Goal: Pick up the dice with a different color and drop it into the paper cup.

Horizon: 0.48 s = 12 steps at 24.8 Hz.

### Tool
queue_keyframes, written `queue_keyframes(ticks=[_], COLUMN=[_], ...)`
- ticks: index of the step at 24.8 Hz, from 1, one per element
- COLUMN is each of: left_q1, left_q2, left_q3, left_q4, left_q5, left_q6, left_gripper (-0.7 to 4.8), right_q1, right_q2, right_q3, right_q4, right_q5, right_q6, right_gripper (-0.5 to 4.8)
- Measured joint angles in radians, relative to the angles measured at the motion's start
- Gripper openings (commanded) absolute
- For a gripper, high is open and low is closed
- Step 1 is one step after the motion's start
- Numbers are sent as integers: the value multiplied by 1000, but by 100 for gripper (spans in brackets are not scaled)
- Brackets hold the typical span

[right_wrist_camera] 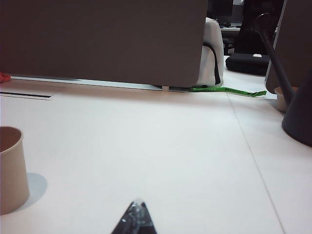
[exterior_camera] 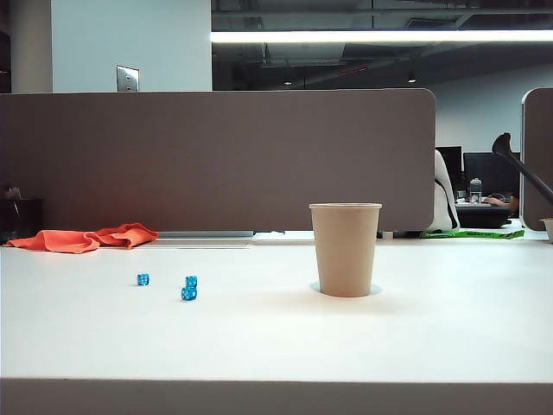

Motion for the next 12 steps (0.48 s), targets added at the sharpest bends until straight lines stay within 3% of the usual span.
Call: queue_keyframes(ticks=[2,12], left_q1=[0,0], left_q2=[0,1], left_q3=[-23,-132], left_q4=[-1,59], left_q5=[39,70], left_q6=[45,18], left_gripper=[-6,-6], right_q1=[0,0], right_q2=[0,0], right_q3=[0,0], right_q4=[0,1], right_q5=[0,0], right_q6=[1,4], right_gripper=[-2,-2])
